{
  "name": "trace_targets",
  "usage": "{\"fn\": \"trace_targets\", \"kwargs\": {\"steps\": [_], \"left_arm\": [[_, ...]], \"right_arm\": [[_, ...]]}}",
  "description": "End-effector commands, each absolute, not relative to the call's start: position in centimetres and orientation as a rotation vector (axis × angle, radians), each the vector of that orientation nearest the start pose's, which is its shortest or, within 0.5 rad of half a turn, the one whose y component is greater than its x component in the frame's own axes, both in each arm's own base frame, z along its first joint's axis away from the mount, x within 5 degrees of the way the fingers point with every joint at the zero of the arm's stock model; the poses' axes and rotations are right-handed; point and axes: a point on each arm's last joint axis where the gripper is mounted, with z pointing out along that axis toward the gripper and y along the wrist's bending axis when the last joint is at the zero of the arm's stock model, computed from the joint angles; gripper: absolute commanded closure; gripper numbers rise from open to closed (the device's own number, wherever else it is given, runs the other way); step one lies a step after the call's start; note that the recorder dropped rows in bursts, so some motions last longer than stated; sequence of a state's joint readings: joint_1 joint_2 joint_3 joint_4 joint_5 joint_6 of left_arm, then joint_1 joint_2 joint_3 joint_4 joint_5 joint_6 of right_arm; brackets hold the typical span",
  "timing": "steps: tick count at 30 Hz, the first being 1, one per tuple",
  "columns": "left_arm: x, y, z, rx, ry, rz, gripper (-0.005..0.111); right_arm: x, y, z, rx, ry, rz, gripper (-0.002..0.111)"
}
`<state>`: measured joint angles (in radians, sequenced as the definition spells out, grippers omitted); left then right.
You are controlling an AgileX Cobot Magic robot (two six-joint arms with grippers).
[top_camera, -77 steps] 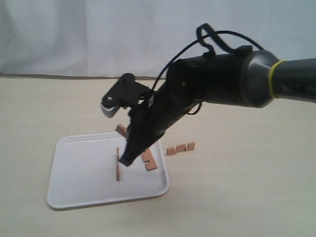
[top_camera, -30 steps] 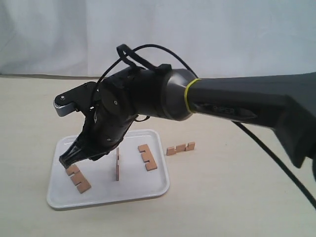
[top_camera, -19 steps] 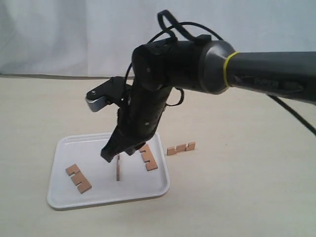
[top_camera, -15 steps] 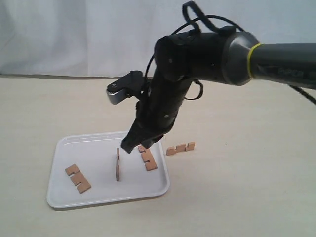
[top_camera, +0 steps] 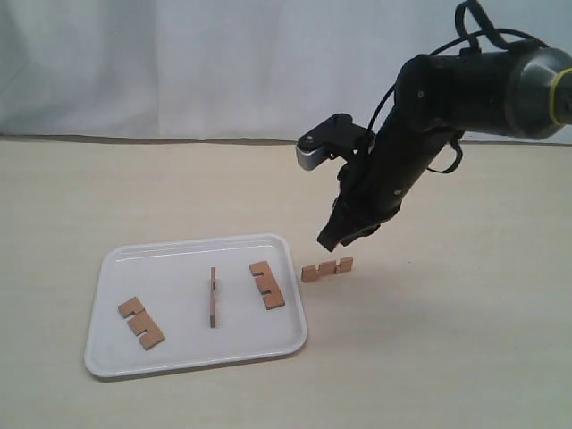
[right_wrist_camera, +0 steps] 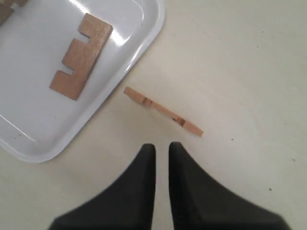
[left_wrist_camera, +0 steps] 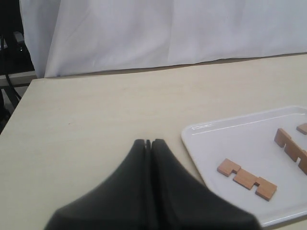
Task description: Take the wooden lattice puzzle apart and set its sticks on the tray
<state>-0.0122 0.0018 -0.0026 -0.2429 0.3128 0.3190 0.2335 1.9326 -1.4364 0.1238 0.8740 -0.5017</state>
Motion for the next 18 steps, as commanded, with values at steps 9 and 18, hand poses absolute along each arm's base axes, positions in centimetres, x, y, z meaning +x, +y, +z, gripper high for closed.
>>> {"fn": "trace_targets", "kwargs": {"steps": [9,18], "left_arm": [[5.4,-0.7,18.6,0.136,1.777,-0.012,0.107],[5.4,-0.7,18.6,0.136,1.777,-0.012,0.107]], "right_arm": [[39.5,10.4,18.1,-1.564,2.356,-0.008,0.048],[40.2,10.5,14.8,-1.797,2.225,-0.037,0.048]]}}
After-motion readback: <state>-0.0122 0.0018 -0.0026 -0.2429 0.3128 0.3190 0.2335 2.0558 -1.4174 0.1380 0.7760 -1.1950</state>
